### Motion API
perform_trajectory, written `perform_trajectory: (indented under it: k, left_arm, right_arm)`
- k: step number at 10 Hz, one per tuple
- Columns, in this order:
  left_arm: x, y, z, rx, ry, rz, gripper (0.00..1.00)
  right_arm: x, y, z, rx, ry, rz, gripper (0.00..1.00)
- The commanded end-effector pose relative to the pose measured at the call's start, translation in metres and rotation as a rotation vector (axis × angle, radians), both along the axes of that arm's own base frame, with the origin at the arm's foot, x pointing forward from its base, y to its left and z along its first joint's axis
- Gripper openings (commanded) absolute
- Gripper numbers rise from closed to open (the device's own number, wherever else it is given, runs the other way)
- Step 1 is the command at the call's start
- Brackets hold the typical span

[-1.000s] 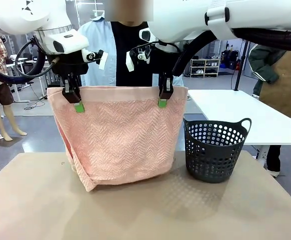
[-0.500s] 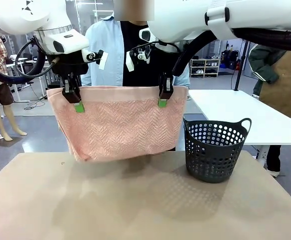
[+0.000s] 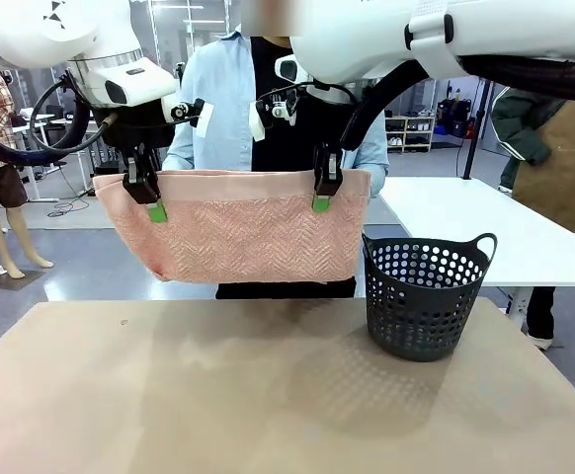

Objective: Fold the towel.
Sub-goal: Release the end of the 100 cm Hotel Towel you were holding.

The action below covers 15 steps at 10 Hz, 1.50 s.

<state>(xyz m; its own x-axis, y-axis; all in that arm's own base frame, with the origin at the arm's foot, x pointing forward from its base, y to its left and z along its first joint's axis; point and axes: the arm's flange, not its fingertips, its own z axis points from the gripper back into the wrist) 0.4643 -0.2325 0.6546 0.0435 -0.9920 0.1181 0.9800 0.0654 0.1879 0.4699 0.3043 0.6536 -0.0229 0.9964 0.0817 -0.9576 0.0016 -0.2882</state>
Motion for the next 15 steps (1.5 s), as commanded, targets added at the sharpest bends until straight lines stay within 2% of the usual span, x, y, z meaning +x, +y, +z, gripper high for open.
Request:
perform_trajectory:
  k: [1, 15]
  left_arm:
    - [-0.0002, 0.0009, 0.0006, 0.002, -0.002, 0.008, 0.00]
    - [-0.0002, 0.0009, 0.0006, 0.002, -0.002, 0.008, 0.00]
  right_arm:
    - [0.0001, -0.0004, 0.0006, 0.001, -0.006, 0.000, 0.00]
    - [0.0001, -0.0004, 0.0006, 0.001, -0.006, 0.000, 0.00]
